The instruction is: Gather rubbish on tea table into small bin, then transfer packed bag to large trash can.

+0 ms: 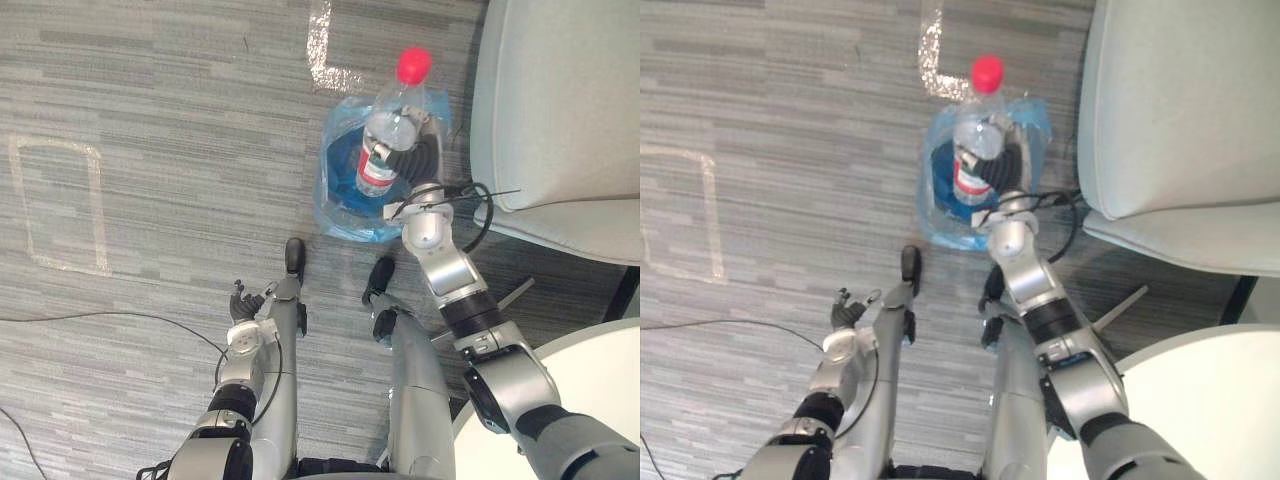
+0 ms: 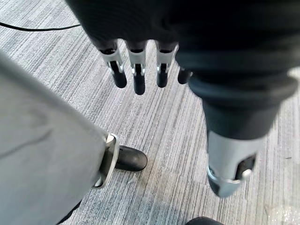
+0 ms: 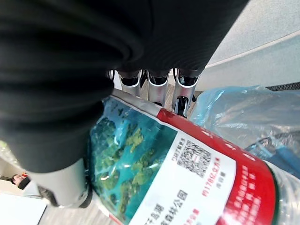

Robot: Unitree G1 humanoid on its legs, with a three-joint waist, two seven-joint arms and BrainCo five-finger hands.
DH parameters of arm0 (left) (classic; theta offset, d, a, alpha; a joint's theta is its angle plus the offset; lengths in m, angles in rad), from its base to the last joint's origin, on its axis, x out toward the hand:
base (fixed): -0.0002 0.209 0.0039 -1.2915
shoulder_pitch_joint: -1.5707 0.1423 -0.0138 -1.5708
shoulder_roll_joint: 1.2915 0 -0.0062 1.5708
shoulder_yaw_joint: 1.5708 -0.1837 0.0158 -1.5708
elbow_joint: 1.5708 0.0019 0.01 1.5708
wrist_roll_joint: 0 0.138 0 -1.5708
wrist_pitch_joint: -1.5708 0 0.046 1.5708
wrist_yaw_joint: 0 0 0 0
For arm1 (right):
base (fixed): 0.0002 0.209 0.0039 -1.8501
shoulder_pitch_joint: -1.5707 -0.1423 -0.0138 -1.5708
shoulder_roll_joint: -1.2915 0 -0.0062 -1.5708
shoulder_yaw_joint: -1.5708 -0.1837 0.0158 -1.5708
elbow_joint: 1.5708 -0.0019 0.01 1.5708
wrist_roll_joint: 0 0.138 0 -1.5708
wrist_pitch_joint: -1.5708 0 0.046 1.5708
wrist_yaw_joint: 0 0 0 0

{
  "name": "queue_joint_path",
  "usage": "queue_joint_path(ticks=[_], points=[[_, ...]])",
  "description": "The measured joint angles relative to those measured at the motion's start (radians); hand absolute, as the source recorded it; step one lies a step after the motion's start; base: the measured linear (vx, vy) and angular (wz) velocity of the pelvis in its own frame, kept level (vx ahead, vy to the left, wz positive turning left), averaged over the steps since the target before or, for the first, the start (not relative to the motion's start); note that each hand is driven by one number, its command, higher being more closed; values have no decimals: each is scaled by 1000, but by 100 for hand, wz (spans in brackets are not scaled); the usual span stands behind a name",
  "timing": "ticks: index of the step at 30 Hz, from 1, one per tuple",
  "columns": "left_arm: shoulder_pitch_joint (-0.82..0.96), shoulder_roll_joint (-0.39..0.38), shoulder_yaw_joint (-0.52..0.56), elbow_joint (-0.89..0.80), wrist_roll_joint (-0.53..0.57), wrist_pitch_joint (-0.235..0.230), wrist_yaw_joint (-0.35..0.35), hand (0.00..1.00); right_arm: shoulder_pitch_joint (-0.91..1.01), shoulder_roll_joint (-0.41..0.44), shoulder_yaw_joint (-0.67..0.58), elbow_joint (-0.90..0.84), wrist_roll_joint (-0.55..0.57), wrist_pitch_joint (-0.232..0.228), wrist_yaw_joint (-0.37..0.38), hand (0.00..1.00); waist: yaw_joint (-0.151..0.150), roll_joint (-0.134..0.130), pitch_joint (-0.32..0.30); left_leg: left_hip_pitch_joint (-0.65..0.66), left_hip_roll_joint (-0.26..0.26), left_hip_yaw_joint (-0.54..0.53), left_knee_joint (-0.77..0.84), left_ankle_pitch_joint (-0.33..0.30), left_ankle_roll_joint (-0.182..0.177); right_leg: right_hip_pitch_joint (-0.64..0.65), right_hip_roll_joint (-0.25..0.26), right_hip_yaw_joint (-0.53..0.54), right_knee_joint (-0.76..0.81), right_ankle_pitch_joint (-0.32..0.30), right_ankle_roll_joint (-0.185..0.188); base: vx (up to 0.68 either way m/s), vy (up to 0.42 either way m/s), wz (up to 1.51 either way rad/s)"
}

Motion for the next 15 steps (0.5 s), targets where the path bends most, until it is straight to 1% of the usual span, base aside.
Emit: queue_joint_path(ticks=[5,6,10,15], points=[[-14,5,-1,-4,-1,-5,-1,0,-34,-6,-36,54,0,4,-5,100,3,0,0,-40,-7,-4,4,10,-1,-47,-9,3,25,-3,-1,10,1,6],[-15,10,-1,-6,-6,-7,-2,0,-47,-10,-36,80,0,5,-5,0,4,0,0,-52,-7,-5,11,10,0,-60,-9,5,30,-3,-1,0,0,0],[-17,27,-1,-10,-25,-19,-4,0,-66,-11,-40,107,0,7,-3,0,7,1,-1,-94,-5,-4,37,10,0,-98,-9,11,49,-3,-2,0,0,0],[-17,32,-1,-9,-37,-19,-10,0,-67,-6,-39,115,-3,9,-3,0,14,2,-1,-109,-2,11,60,7,4,-116,-8,21,65,0,-4,-4,9,-6]])
